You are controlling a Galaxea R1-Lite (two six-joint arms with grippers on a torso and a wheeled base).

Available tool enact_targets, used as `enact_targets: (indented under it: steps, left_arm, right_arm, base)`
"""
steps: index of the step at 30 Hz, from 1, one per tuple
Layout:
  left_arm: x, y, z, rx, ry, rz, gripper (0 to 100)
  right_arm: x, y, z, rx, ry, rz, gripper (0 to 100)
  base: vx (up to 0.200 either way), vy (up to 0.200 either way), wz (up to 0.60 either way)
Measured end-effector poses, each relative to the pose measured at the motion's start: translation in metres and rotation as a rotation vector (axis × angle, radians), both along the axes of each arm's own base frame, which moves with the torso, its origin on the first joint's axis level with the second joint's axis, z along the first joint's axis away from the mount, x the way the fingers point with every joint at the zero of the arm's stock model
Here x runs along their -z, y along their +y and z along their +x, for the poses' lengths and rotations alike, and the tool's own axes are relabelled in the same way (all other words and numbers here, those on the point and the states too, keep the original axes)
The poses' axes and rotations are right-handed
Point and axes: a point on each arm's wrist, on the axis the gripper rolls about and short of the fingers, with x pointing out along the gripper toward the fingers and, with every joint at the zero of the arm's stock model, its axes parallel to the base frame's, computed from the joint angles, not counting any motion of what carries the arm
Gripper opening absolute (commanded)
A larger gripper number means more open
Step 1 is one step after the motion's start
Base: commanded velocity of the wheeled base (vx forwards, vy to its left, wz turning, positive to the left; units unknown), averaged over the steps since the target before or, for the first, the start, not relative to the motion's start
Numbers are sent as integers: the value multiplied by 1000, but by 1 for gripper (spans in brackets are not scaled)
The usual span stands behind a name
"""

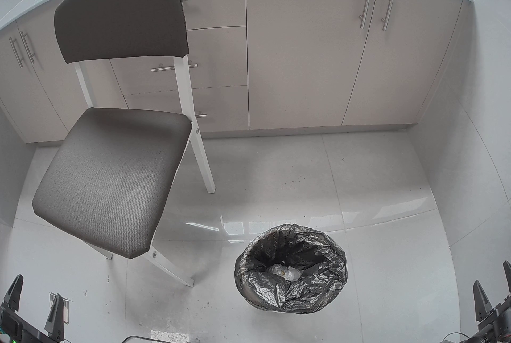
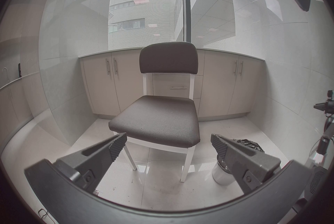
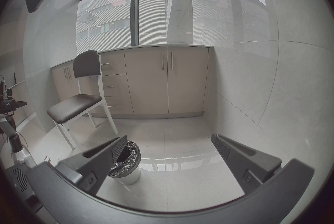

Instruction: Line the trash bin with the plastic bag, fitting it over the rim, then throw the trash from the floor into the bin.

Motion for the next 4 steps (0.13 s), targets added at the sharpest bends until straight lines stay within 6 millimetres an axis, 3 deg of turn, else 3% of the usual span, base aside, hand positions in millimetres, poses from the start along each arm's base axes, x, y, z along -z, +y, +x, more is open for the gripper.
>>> enact_targets:
  steps: [4]
  left_arm:
    - [0, 0, 0, 0, 0, 0, 100]
  right_arm:
    - [0, 0, 0, 0, 0, -1, 100]
  base:
    - [0, 0, 0]
